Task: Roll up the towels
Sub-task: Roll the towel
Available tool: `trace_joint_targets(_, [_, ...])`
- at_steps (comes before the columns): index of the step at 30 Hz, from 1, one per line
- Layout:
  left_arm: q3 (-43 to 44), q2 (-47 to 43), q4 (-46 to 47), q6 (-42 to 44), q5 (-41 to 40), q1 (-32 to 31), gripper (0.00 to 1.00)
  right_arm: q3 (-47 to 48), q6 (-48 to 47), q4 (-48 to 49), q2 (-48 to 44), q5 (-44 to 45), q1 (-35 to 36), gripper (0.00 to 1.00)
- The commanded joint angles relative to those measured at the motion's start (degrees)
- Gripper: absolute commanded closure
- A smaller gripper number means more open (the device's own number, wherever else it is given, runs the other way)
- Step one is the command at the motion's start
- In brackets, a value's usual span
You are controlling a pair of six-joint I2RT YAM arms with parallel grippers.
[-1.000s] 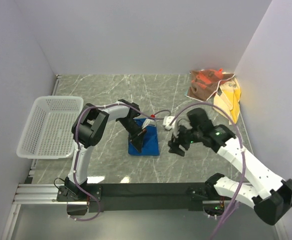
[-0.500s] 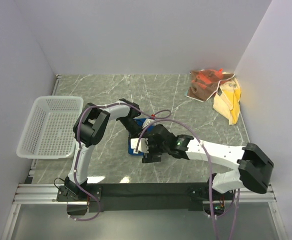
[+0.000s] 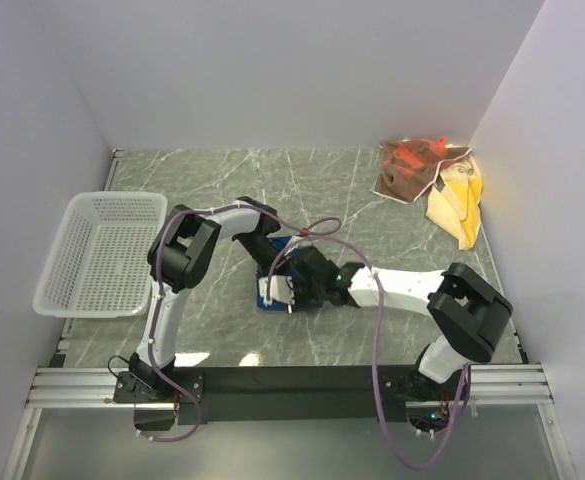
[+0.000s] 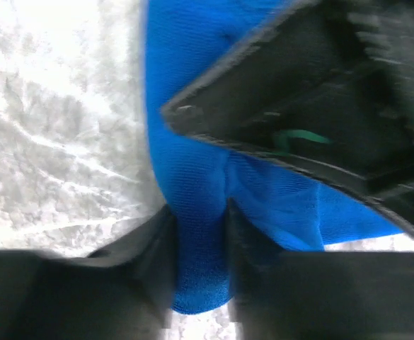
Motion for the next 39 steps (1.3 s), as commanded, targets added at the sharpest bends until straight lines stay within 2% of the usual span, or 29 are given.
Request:
trace_joint_targets(1, [-0.36,0.25,1.51,3.86,-2.27,1.4,0.94,7.4,2.09,-6.73,2.95,-7.56,-4.62,0.7])
trace_joint_targets(4, [-1.41,-1.06,1.77,4.04,-0.6,2.45,0.93,11.54,3.06,-13.94,4.72,-12.58,-7.43,1.0])
trace_joint_targets(6, [-2.55,-1.95,2.03,3.69,0.98,2.98,0.92,12.51,3.32,-17.46,4.38,-15.4,-8.14,1.0])
trace_joint_targets(13, [-8.79,-8.96,8.44,-1.93,6.43,5.97,0.71,12.6,4.2,-23.27,3.32,-23.68,-8.67,1.0])
trace_joint_targets(16, [-11.08,-12.57,13.95,-6.93,6.87,8.51,0.69,13.3,4.03,-24.85,5.07,-24.82,-9.02,1.0])
trace_joint_targets(20, [-14.77,-18.9,22.23,-15.8,8.19,15.36,0.66,15.59,4.73,-28.18,7.8,-27.63,-10.25,1.0])
trace_joint_targets(24, [-18.45,-25.93,24.17,-16.52,6.79,19.06,0.64,19.45,5.78,-31.44,12.71,-31.06,-12.7,1.0])
trace_joint_targets(27, [-23.62,-34.27,30.4,-19.33,3.9,21.35,0.63,22.43,6.58,-34.5,16.57,-34.83,-14.11,1.0])
trace_joint_targets(30, [-30.3,-44.11,38.38,-23.29,-3.92,21.62,0.64,25.77,6.66,-38.12,20.88,-38.53,-15.87,1.0])
trace_joint_targets(34, [-37.52,-57.81,41.93,-18.65,-11.48,18.99,0.57,30.61,5.26,-44.09,27.21,-42.04,-17.72,1.0])
trace_joint_targets(37, [-41.83,-64.24,42.54,-9.78,-20.87,10.75,0.52,33.95,4.29,-48.13,31.43,-43.54,-18.6,1.0])
trace_joint_targets(38, [-43.06,-65.48,43.25,-6.02,-27.16,4.98,0.51,34.48,4.2,-49.19,32.14,-43.8,-19.04,1.0])
trace_joint_targets(39, [-45.34,-67.24,44.38,-4.5,-29.57,2.14,0.51,35.53,4.46,-49.55,33.45,-44.5,-19.3,1.0])
